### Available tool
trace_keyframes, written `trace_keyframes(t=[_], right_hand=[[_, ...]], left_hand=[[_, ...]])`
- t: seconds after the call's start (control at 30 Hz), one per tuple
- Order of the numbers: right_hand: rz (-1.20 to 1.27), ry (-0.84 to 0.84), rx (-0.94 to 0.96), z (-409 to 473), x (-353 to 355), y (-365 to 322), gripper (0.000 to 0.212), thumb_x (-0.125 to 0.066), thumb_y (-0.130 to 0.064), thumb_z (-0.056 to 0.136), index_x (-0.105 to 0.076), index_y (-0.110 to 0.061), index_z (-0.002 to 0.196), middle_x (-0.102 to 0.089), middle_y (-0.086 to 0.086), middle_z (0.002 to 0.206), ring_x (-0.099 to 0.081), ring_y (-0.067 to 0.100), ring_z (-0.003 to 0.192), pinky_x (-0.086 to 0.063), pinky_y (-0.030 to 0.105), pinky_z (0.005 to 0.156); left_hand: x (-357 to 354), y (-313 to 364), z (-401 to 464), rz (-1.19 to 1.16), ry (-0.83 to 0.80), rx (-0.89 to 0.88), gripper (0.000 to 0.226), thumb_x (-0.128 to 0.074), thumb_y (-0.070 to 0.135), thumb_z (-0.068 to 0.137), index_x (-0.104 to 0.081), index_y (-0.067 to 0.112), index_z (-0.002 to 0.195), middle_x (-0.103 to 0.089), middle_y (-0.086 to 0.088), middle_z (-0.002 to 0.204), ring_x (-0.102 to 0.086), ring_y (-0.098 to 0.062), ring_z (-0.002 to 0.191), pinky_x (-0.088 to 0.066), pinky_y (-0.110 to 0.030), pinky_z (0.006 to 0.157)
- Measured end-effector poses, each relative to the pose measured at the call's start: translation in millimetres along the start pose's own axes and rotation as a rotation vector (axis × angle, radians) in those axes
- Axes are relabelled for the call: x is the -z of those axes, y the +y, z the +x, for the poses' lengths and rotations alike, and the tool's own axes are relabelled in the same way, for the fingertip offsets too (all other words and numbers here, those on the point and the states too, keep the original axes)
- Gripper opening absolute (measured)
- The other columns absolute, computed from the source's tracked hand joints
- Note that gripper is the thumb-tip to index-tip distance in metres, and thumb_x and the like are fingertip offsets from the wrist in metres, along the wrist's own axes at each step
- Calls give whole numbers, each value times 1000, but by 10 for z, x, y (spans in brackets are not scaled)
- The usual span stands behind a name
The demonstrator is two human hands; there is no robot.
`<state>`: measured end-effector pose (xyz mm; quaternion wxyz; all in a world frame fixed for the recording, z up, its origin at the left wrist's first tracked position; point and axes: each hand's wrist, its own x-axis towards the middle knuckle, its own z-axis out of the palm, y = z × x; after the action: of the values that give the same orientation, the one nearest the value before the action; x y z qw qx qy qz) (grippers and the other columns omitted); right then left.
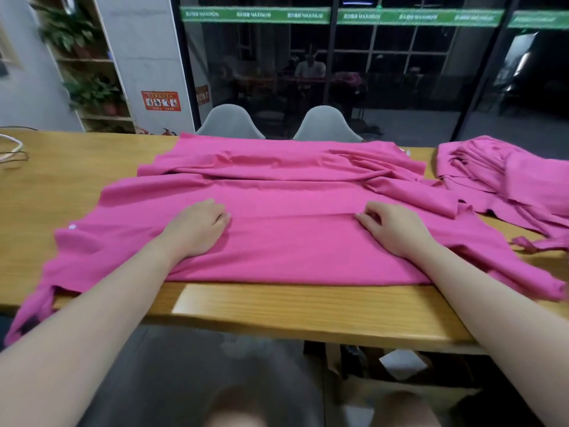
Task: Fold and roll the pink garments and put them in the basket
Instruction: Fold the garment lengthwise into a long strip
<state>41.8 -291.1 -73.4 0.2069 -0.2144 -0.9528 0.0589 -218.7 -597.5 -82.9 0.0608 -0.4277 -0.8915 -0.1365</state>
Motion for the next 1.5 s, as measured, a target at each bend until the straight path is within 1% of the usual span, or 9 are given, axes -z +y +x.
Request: trace_keyframes(t=[0.3,0.57,0.73,0.9,1.0,1.1,1.2,1.33,1.5], right_hand=[[8,-9,-24,-219,30,-49,39,-40,-49,104,-50,-20,80,-70,11,89,-64,39,91,-46,44,70],[22,-42,-9,-731,182,-187,38,-42,-48,104,-39,-28,73,-67,6,80,-63,37,85,-46,44,68],[33,-60,-18,-1063,260,-315,35,-43,-48,105,-48,-24,79,-65,2,79,-62,34,83,-46,43,68],[-20,-104,-35,-1090,335,-407,37,-42,-47,105,-50,-22,80,-66,6,84,-62,36,86,-43,42,65],[-9,-140,-50,-895,434,-467,36,-51,-37,103,-51,-18,72,-64,11,83,-61,38,87,-46,42,69],[37,-49,-33,-634,556,-483,39,-58,-34,98,-48,-21,63,-57,5,72,-59,36,77,-48,43,67],[40,11,-15,-357,596,-465,37,-54,-42,99,-51,-22,68,-62,5,77,-58,32,76,-50,43,68],[-28,-47,-22,-65,402,-345,34,-49,-44,101,-52,-21,76,-67,10,88,-62,35,84,-44,39,66],[-9,-7,-11,-47,31,-161,36,-54,-46,99,-52,-19,76,-68,6,80,-62,35,82,-42,39,62]], left_hand=[[75,79,-289,-47,58,-33,29,-42,29,107,-41,23,79,-51,-2,86,-54,-31,90,-42,-45,79],[158,86,-782,-60,16,-81,31,-37,34,106,-37,27,76,-49,4,83,-46,-21,80,-35,-39,75],[200,56,-1048,-30,23,-106,30,-36,35,107,-41,24,79,-49,6,84,-48,-18,80,-42,-44,80],[253,227,-1096,119,2,46,27,-32,33,109,-52,18,98,-58,-7,99,-58,-33,98,-46,-45,87],[271,378,-992,175,85,145,28,-34,23,106,-56,7,109,-61,-22,110,-59,-43,106,-46,-49,89],[377,354,-823,184,273,178,28,-38,20,101,-60,1,104,-62,-28,111,-58,-47,106,-45,-51,90],[523,256,-583,180,360,147,29,-42,20,99,-62,-1,95,-63,-28,105,-58,-46,100,-44,-52,86],[492,196,-248,191,269,39,29,-44,22,98,-61,2,86,-62,-24,98,-59,-44,94,-48,-52,82],[101,-4,-37,88,111,27,31,-41,27,101,-59,6,88,-62,-24,102,-59,-41,101,-45,-49,86]])
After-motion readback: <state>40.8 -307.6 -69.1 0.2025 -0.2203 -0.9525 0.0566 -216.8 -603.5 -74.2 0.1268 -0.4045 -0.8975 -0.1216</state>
